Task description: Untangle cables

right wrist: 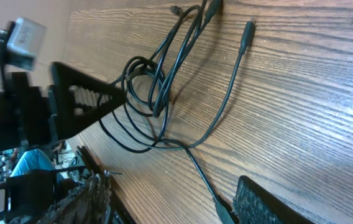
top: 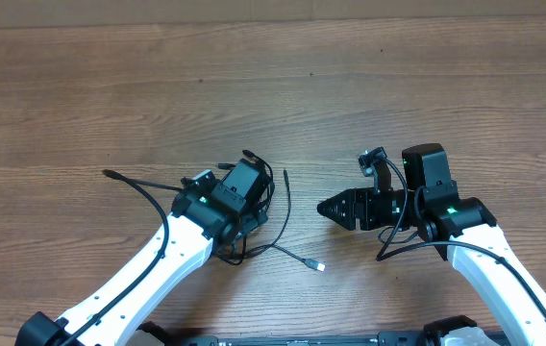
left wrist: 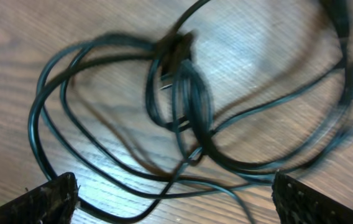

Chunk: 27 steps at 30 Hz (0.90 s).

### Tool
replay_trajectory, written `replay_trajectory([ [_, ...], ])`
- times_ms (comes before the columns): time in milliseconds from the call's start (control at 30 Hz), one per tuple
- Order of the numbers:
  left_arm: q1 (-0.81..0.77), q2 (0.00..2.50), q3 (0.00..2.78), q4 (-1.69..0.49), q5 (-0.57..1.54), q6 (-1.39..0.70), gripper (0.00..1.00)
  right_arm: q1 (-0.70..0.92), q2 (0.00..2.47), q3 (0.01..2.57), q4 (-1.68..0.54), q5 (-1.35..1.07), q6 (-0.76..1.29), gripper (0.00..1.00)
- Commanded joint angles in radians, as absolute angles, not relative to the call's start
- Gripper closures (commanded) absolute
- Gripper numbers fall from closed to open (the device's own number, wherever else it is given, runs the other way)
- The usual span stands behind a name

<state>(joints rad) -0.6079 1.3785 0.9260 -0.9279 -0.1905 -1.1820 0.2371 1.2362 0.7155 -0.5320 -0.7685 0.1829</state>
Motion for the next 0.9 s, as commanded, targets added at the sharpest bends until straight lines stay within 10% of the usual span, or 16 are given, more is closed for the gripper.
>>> replay_trajectory([
  [0, -0.603, 1.385, 0.861, -0.831, -0.161, -1.271, 0.00, 0.236, 1.237, 0.733, -0.528, -0.760, 0.183, 0.36],
  [867, -0.600, 1.386, 0.736, -0.717, -0.327, -1.370, 0.00, 0.236, 1.237, 0.733, -0.532, -0.760, 0.183, 0.37],
])
